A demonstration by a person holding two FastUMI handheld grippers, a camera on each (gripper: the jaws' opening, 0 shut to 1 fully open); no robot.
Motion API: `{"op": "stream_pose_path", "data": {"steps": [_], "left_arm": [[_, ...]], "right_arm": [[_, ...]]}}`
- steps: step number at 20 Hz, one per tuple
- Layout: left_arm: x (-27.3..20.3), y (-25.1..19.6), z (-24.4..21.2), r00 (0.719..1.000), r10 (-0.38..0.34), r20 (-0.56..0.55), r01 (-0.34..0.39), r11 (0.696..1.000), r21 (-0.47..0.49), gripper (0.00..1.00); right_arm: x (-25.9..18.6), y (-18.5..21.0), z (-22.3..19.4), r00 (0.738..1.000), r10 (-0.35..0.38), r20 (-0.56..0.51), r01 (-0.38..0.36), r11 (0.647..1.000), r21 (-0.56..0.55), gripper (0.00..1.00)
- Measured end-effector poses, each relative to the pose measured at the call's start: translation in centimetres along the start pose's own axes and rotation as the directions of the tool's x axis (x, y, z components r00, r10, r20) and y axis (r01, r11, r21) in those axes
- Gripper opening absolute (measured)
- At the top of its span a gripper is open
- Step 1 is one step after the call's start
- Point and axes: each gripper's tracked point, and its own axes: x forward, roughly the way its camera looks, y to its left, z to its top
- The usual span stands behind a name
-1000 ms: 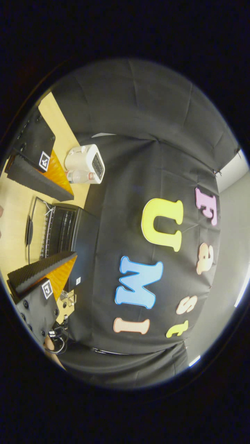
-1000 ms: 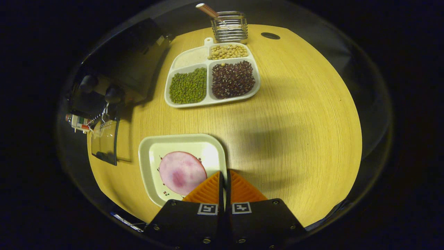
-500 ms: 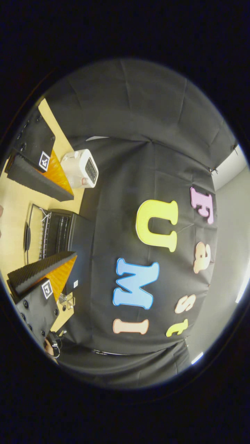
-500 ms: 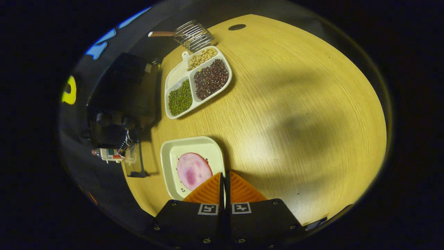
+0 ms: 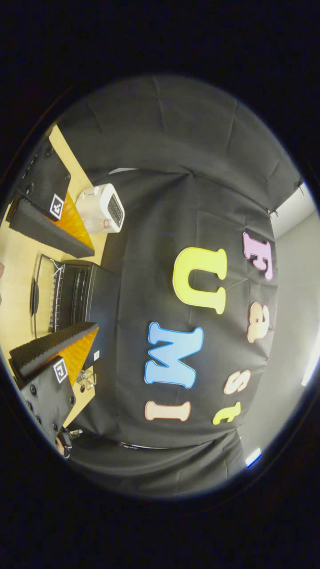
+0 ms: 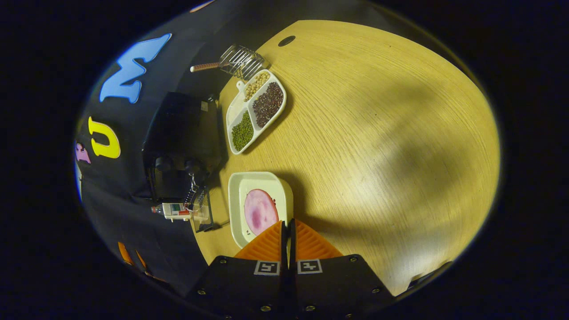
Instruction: Open the electric oven with the left hand, put the food in, and close the electric oven.
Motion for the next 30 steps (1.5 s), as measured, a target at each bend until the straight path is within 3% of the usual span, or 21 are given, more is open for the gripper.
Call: {"op": "stream_pose_path", "data": {"steps": [6, 13, 21, 30], "left_arm": [[-0.3, 0.1, 0.9, 1.000, -0.006, 0.020, 0.006, 1.000, -0.009, 1.00], [-1.2, -0.2, 5.5, 0.992, -0.052, 0.117, 0.051, 0.999, 0.012, 1.00], [-2.8, -0.1, 10.1, 0.971, -0.119, 0.206, 0.104, 0.991, 0.081, 1.00], [-3.9, 4.2, 9.2, 0.979, -0.066, 0.192, 0.048, 0.994, 0.100, 1.00]], "right_arm": [[-1.5, 2.4, -1.3, 0.992, 0.116, 0.044, -0.118, 0.992, 0.050, 0.00], [-1.9, 8.7, -4.8, 0.972, 0.214, 0.096, -0.223, 0.970, 0.096, 0.00], [1.1, 17.5, -7.3, 0.961, 0.245, 0.128, -0.263, 0.954, 0.145, 0.00], [7.6, 23.1, -7.2, 0.946, 0.144, 0.292, -0.242, 0.910, 0.336, 0.00]]}}
